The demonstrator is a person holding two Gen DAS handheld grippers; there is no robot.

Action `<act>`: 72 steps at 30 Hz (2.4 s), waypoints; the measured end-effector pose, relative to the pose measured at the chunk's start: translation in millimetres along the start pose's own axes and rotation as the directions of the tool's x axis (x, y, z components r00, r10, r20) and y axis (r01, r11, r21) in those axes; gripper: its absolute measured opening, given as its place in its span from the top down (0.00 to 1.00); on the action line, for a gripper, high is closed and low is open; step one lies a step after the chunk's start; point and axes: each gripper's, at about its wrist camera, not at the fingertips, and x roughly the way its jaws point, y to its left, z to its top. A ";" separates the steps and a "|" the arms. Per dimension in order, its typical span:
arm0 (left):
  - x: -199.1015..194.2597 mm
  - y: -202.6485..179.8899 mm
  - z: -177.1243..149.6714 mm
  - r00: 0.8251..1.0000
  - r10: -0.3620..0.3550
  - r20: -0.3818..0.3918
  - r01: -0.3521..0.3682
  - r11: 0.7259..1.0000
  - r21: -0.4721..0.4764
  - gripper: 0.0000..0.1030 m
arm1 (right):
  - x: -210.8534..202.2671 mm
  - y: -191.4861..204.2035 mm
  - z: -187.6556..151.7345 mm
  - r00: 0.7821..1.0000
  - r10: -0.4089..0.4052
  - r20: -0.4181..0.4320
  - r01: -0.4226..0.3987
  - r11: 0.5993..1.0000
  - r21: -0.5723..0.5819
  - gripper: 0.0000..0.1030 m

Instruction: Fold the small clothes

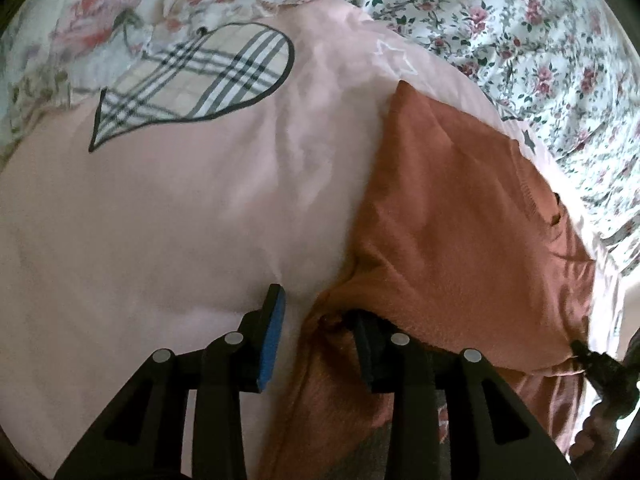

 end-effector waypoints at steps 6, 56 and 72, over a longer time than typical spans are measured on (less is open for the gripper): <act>-16.5 16.5 -13.8 0.999 0.033 -0.018 -0.032 0.999 0.009 0.71 | -35.0 -9.5 -7.4 0.999 -0.041 0.026 0.041 0.999 0.006 0.83; -121.5 44.4 -225.6 0.927 -0.230 -0.295 0.313 0.910 0.274 0.93 | -147.0 -71.5 -246.5 0.972 0.184 -0.146 -0.180 0.983 0.038 0.93; -113.5 67.2 -221.5 0.901 -0.257 -0.348 0.340 0.918 0.202 0.71 | -156.1 -96.7 -248.3 0.962 0.204 -0.182 -0.200 0.979 0.041 0.69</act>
